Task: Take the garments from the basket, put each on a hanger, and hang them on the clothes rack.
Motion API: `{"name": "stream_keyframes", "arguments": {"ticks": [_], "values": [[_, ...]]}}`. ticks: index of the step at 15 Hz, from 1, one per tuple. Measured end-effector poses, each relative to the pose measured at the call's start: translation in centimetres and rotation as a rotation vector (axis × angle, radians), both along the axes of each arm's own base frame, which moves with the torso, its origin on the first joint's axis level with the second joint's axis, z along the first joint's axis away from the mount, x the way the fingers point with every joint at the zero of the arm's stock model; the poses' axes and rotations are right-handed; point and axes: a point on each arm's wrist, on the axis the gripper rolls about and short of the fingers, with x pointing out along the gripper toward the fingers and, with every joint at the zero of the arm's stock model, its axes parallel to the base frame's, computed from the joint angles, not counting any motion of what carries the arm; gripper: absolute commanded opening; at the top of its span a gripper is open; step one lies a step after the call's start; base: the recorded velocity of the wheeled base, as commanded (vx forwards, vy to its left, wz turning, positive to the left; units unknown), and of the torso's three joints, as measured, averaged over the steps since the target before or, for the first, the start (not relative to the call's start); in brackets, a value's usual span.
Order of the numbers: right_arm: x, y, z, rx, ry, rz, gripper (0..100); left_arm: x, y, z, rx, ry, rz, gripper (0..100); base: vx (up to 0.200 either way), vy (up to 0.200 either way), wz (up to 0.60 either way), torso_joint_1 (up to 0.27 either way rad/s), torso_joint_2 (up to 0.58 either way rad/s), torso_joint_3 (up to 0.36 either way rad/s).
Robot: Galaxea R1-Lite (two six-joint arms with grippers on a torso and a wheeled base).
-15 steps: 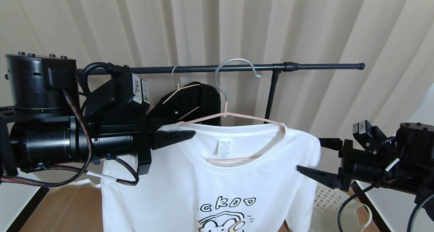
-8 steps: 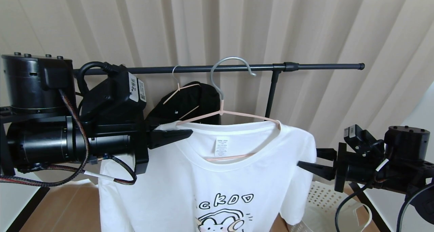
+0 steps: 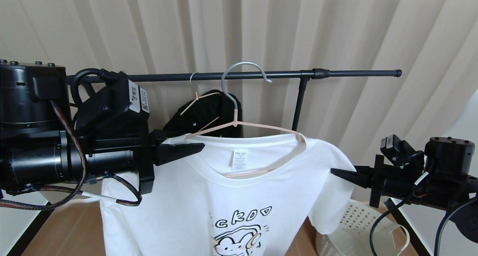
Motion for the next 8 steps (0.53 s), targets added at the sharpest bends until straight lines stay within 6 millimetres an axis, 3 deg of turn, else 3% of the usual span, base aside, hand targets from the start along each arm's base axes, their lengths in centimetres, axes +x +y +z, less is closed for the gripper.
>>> {"name": "stream_keyframes", "arguments": {"ticks": [4, 5, 8], "values": [[-0.2, 0.02, 0.03, 0.001, 0.002, 0.001, 0, -0.28, 0.26, -0.08, -0.009, 0.019, 0.011, 0, 0.0, 0.0, 0.0, 0.0, 0.0, 0.0], [-0.41, 0.05, 0.0, 0.0, 0.004, 0.002, 100, -0.29, 0.27, -0.16, -0.009, 0.022, 0.011, 0, 0.0, 0.0, 0.0, 0.0, 0.0, 0.0], [-0.87, 0.13, 0.24, -0.007, -0.01, 0.007, 100, -0.19, 0.48, -0.21, -0.026, 0.057, 0.032, 0, 0.0, 0.0, 0.0, 0.0, 0.0, 0.0]]}}
